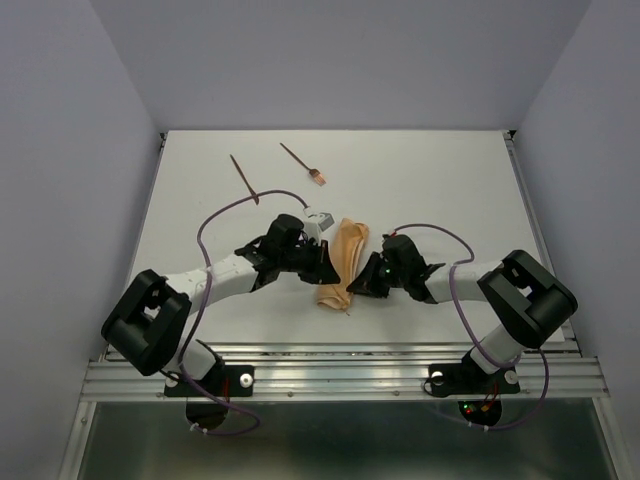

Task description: Fold the napkin into a case and place the utensils inside

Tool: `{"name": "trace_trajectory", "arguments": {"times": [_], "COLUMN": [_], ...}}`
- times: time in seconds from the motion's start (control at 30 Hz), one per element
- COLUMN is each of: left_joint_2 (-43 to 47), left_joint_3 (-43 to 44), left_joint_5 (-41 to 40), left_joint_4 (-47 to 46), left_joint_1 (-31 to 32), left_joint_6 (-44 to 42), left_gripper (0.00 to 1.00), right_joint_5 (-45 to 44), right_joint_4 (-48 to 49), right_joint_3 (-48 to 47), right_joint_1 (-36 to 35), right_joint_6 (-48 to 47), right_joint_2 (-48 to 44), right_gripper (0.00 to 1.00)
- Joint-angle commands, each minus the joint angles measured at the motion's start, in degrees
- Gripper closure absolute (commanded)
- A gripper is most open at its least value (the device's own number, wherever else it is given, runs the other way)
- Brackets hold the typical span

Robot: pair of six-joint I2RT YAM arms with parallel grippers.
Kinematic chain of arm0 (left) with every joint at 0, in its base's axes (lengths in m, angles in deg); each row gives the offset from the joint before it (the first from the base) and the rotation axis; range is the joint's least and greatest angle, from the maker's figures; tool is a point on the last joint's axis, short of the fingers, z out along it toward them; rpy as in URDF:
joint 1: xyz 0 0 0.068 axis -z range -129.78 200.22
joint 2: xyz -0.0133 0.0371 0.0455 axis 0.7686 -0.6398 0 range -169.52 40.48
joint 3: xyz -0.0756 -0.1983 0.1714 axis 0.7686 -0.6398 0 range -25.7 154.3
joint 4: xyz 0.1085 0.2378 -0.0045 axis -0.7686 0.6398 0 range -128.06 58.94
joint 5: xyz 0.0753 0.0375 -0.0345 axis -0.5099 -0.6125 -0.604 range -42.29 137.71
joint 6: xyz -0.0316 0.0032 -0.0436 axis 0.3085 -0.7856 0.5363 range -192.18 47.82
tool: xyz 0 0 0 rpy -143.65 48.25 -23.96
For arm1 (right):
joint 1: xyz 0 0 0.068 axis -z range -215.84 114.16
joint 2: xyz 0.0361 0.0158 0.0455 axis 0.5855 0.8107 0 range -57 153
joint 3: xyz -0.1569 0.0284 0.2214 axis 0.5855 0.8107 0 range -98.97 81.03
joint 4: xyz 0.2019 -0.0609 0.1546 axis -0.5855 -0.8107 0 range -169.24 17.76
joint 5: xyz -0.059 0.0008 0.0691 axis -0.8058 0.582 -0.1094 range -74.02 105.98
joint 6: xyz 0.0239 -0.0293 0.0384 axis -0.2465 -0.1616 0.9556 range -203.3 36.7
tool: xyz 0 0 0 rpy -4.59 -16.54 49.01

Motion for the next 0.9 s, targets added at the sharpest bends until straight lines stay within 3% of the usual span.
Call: {"name": "trace_trajectory", "arguments": {"times": [0.0, 0.03, 0.13, 0.27, 0.7, 0.87], "left_joint_2": [-1.51, -2.3, -3.19, -3.18, -7.4, -8.28], "left_joint_3": [-2.4, -3.36, -5.74, -7.85, -8.82, -8.73], "left_joint_5": [2.2, 2.11, 1.41, 1.14, 1.32, 0.88], "left_joint_4": [-1.64, -1.73, -2.52, -4.54, -10.69, -12.71], "left_joint_1": [0.17, 0.26, 0.35, 0.35, 1.93, 2.72], "left_joint_6": [2.5, 3.12, 3.56, 4.26, 6.9, 8.13], "left_gripper": [1.0, 1.0, 1.0, 1.0, 1.0, 1.0], "right_joint_5": [-1.92, -1.66, -0.78, 0.19, 0.63, 0.63], "right_joint_4": [-2.43, -2.6, -2.87, -2.78, -1.2, 0.12], "right_joint_3": [-1.34, -1.43, -1.16, 0.24, 2.97, 2.27], "right_joint_1": [-0.23, -0.23, -0.23, -0.23, -4.09, -4.62], "right_joint_6": [-2.05, -2.31, -2.75, -2.67, -0.29, 0.24], "right_joint_2": [0.05, -0.03, -0.56, -1.79, -3.2, -1.18], "right_gripper": [0.84, 0.76, 0.66, 0.61, 0.6, 0.65]}}
